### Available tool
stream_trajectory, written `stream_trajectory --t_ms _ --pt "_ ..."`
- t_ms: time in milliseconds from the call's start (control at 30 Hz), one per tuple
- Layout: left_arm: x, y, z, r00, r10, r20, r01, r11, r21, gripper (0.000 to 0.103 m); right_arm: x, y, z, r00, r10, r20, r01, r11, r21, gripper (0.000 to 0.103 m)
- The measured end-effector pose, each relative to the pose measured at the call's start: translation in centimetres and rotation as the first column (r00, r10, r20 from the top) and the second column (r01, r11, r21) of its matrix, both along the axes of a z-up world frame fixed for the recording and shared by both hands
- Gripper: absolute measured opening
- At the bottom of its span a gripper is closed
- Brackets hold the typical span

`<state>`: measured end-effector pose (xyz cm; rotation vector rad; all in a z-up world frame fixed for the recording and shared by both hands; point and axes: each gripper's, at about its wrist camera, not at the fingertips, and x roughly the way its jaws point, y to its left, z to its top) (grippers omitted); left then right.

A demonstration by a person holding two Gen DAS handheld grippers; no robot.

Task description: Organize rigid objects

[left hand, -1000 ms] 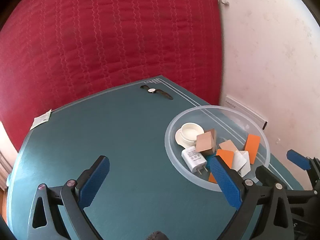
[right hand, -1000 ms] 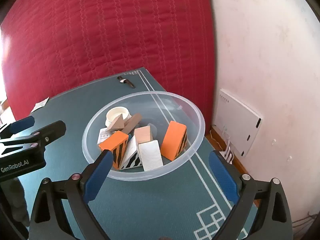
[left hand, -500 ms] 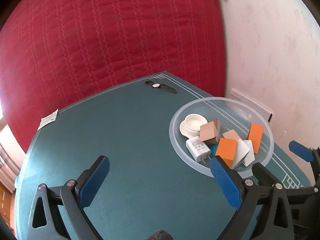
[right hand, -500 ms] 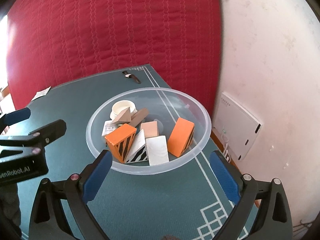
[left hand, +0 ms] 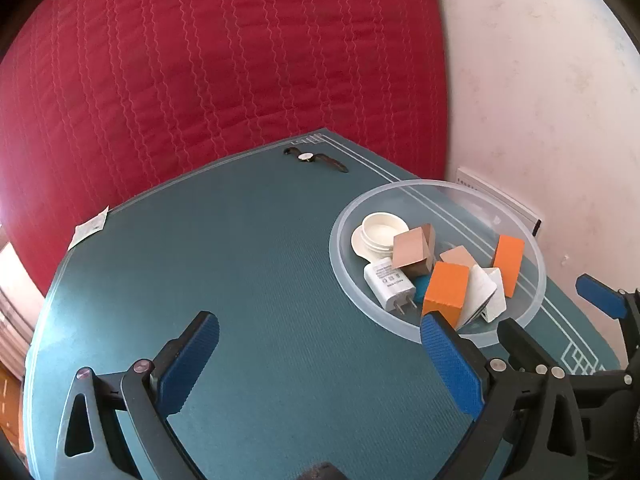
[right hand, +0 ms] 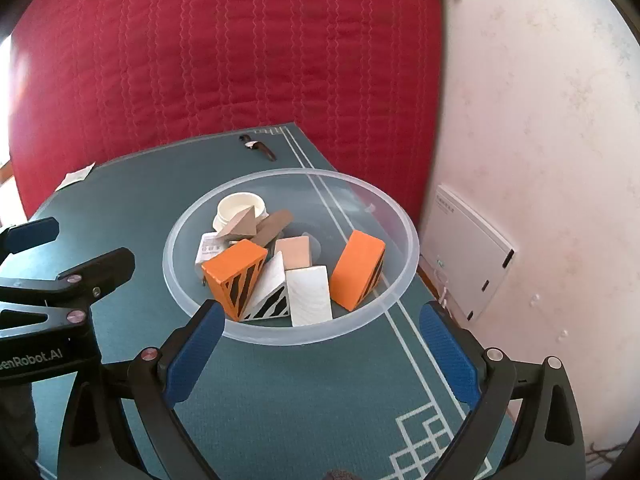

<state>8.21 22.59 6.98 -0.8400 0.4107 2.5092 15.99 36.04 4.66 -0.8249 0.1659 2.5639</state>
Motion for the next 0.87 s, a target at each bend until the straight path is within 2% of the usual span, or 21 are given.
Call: stream_trajectory --t_ms 867 --pt "0.15 0.38 -0.12 0.999 -0.030 0.015 0.030 1.000 -0.005 0.102 -0.12 -0.06 -0.41 1.000 0.001 0.009 -0.001 1.000 0.001 0.099"
